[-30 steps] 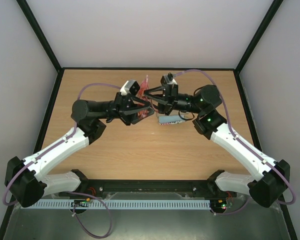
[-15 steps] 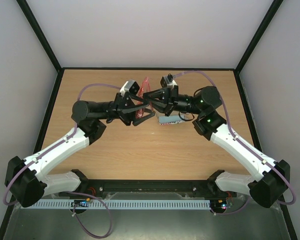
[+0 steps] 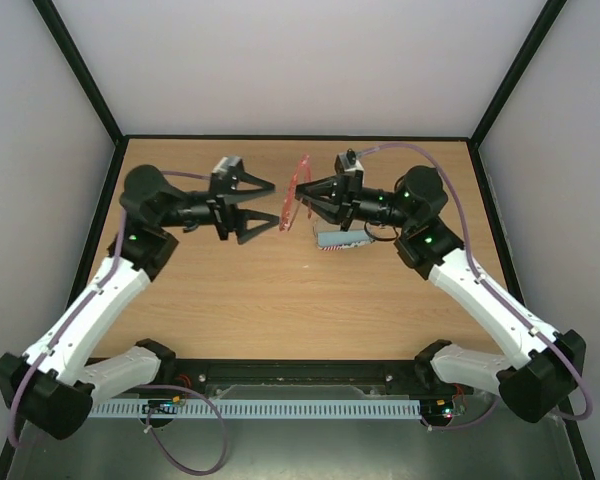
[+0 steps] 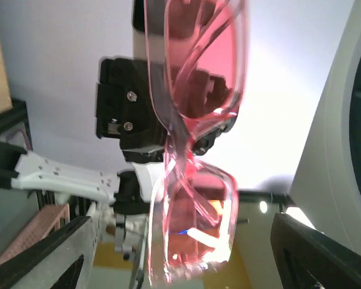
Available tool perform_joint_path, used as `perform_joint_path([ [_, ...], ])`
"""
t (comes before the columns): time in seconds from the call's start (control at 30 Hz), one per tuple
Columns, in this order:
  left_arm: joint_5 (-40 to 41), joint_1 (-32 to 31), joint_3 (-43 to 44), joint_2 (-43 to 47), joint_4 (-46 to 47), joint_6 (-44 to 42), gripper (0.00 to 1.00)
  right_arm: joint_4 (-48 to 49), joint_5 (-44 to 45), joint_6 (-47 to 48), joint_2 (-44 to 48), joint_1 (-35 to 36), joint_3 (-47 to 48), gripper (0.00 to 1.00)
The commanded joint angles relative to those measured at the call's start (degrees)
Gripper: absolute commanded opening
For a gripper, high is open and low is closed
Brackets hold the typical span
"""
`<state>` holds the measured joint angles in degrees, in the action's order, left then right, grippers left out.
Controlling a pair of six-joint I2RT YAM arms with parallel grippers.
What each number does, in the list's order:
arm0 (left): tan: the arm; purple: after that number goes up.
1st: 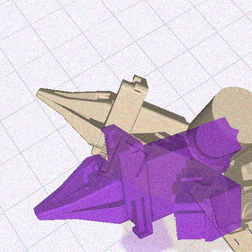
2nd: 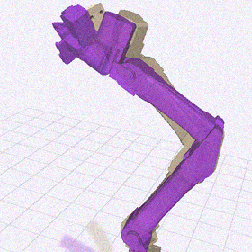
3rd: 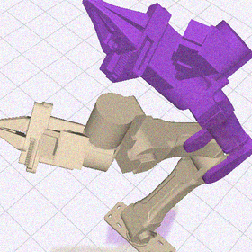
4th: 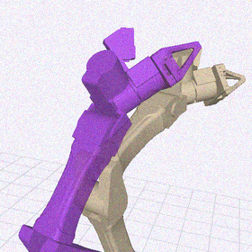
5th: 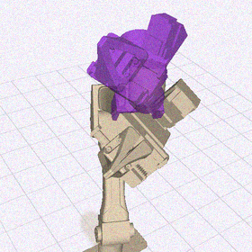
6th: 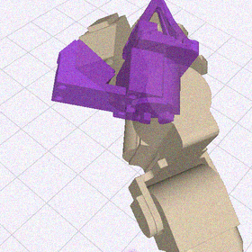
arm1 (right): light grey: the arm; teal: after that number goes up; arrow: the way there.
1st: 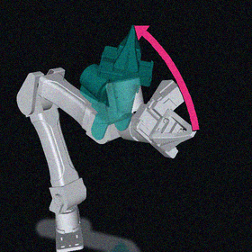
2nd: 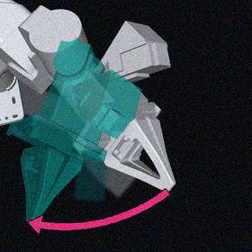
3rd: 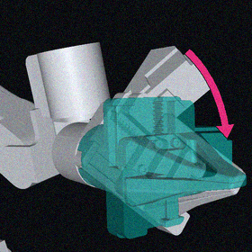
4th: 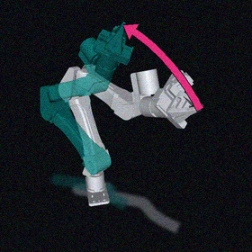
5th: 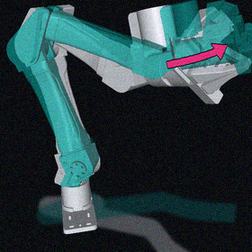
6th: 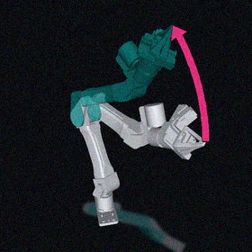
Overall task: Organize the sunglasses
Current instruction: Fold the sunglasses, then adjust the sunglasses case at the center of the board.
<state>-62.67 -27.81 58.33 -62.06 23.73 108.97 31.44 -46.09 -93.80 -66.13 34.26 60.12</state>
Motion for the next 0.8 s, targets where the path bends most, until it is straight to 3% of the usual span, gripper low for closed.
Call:
perform_joint_path([
  [0.0, -5.7, 6.3, 4.4, 3.6, -22.9, -13.9, 0.78, -14.7, -3.0, 8.6, 3.7, -2.7, 4.5, 0.01],
  [0.13, -4.1, 6.6, 6.6, 2.3, -35.3, -25.4, 0.57, -33.8, -2.7, 21.0, 2.5, -2.8, 10.6, 0.01],
  [0.2, -2.6, 6.7, 7.7, 1.0, -42.8, -31.6, 0.51, -45.9, -0.9, 28.1, 0.5, -2.8, 15.7, 0.01],
  [0.33, 4.1, 6.8, 10.5, -2.3, -55.1, -42.4, 0.53, -71.2, 8.6, 41.0, -6.4, -2.8, 30.4, 0.01],
  [0.47, 9.8, 6.9, 10.3, -6.0, -54.6, -45.2, 0.62, -90.7, 23.5, 46.3, -14.6, -2.8, 42.4, 0.01],
  [0.57, 11.9, 7.0, 11.4, -11.4, -52.1, -47.3, 0.73, -93.2, 27.2, 44.6, -16.1, -4.0, 40.4, 0.01],
  [0.77, 17.3, 8.0, 18.2, -26.3, -48.1, -51.6, 0.75, -85.8, 28.2, 40.2, -15.6, -8.3, 27.6, 0.01],
])
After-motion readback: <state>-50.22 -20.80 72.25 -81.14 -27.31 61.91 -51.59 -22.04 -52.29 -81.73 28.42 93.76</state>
